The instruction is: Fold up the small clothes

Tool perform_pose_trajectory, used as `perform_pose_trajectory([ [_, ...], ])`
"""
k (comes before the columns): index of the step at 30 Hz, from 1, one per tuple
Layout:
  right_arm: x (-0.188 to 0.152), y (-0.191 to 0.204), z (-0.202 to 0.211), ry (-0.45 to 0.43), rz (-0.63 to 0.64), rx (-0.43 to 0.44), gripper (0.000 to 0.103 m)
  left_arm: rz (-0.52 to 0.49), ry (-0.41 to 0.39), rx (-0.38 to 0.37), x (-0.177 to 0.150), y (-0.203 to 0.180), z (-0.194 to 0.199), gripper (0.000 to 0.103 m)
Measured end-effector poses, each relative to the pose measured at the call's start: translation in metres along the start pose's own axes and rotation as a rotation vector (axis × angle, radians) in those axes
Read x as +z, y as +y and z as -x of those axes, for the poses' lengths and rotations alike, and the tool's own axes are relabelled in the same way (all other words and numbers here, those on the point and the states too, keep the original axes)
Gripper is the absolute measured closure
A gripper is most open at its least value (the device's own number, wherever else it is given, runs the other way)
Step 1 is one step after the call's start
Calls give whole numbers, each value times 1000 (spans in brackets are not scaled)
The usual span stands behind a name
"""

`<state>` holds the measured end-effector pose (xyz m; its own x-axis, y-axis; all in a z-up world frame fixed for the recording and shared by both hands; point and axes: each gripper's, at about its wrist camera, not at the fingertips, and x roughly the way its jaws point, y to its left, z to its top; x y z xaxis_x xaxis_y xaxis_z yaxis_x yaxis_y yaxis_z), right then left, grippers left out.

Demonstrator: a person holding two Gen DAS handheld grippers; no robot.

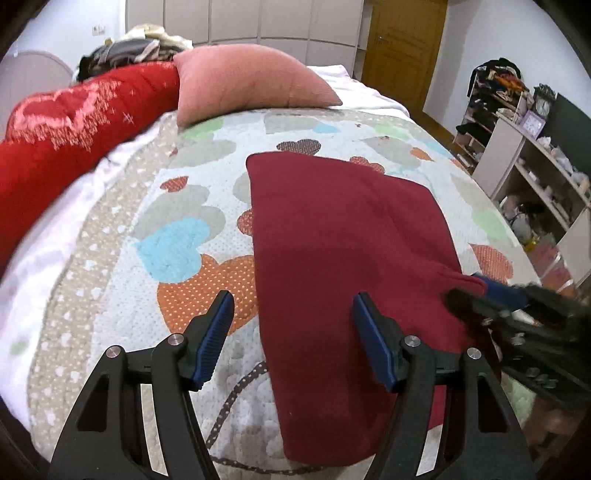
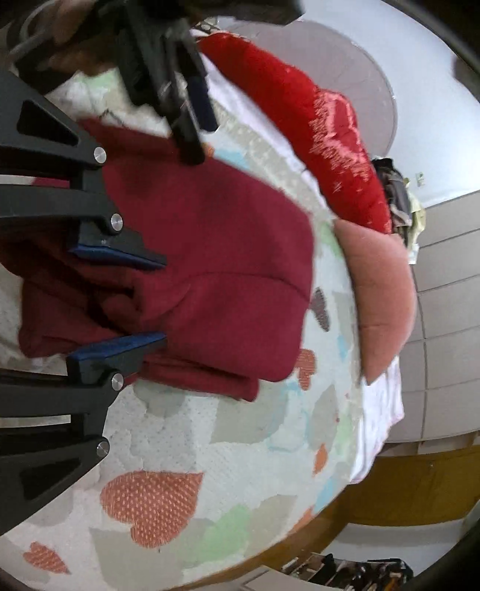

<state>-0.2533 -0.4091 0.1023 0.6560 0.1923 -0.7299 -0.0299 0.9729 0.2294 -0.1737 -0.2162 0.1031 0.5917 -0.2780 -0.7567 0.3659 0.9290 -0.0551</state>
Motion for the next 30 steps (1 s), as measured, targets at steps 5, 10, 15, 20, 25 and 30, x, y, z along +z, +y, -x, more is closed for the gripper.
perform_pose_trajectory([
  [5, 3, 18, 37, -106, 1, -37, 50, 0, -61, 37, -2, -5, 19, 36],
  [10, 4, 33, 46, -124, 17, -133, 46, -7, -104, 82, -3, -6, 34, 36],
  [15, 2, 33, 48, -122, -15, -114, 46, 7, -118, 77, -6, -3, 41, 36],
  [20, -1, 37, 53, -136, -15, -118, 36, 0, -134, 88, -8, -5, 46, 36],
  [25, -1, 38, 51, -131, -24, -118, 36, -8, -148, 94, -9, -7, 51, 36],
  [30, -2, 39, 48, -124, -20, -117, 36, -4, -147, 99, -11, -8, 52, 36],
])
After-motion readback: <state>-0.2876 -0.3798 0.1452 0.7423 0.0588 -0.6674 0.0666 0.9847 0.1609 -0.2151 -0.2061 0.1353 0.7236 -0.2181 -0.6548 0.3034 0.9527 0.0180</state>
